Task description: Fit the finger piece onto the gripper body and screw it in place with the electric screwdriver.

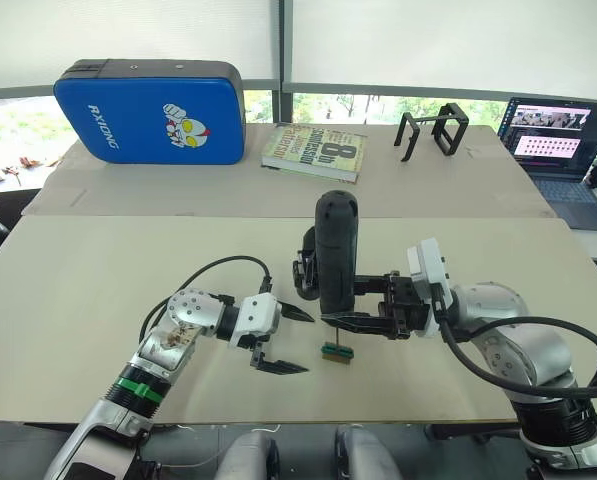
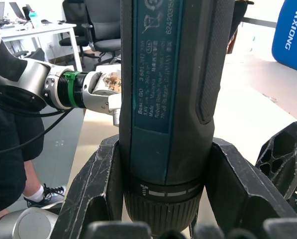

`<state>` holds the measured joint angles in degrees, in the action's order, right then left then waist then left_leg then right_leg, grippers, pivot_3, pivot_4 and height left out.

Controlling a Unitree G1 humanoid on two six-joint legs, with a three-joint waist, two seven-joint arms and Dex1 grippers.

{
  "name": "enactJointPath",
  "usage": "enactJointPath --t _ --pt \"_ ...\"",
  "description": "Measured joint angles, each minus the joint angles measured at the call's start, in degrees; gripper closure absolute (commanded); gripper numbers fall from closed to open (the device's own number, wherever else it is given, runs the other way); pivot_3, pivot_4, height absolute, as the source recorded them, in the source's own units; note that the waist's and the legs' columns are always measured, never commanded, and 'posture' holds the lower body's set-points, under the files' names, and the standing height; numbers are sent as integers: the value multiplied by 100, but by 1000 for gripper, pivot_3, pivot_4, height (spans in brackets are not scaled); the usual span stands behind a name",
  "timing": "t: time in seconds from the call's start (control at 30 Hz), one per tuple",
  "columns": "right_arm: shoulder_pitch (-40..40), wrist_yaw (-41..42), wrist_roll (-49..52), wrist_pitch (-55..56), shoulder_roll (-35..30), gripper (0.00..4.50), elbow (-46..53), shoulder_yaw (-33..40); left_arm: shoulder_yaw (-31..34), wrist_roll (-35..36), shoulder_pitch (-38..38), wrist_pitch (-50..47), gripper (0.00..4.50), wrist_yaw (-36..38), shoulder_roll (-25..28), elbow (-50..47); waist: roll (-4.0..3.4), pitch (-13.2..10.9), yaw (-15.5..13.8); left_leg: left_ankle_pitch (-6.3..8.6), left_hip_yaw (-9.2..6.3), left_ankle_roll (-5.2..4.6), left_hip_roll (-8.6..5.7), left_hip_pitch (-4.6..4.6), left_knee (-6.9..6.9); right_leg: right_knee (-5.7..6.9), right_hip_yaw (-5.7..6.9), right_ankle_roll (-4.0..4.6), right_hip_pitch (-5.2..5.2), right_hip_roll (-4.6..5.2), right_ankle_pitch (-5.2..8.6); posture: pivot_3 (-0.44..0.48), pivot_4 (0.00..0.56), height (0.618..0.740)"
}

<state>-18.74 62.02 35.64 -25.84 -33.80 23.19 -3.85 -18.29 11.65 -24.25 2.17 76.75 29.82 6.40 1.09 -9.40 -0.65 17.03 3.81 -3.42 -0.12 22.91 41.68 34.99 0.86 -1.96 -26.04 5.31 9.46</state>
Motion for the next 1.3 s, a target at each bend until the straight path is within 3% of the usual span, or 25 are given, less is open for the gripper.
enactJointPath --t 0.23,0.57,0.8,1.3 --pt "-77 -125 300 -149 -54 2589 346 77 360 241 484 -519 0 -446 21 -467 0 0 9 0 0 0 3 -1 0 1 -2 0 0 1 0 0 150 740" --pt "-383 -454 665 -457 -63 2589 475 271 1094 557 1416 -1522 0 -1868 -138 -1328 0 0 -18 0 -2 1 2 -2 0 1 2 1 1 9 0 0 150 740" --pt "-465 -366 603 -449 -65 2589 276 270 1119 437 1132 -1547 0 -2463 -591 -983 0 0 -3 0 -1 1 0 -2 -1 1 2 2 1 5 -2 0 150 740" --pt "-334 -225 489 -328 -161 2589 208 289 909 -271 -45 -936 0 -3309 -1560 845 1 0 -4 1 -1 -1 -3 -1 0 -1 2 0 3 6 -4 0 150 740"
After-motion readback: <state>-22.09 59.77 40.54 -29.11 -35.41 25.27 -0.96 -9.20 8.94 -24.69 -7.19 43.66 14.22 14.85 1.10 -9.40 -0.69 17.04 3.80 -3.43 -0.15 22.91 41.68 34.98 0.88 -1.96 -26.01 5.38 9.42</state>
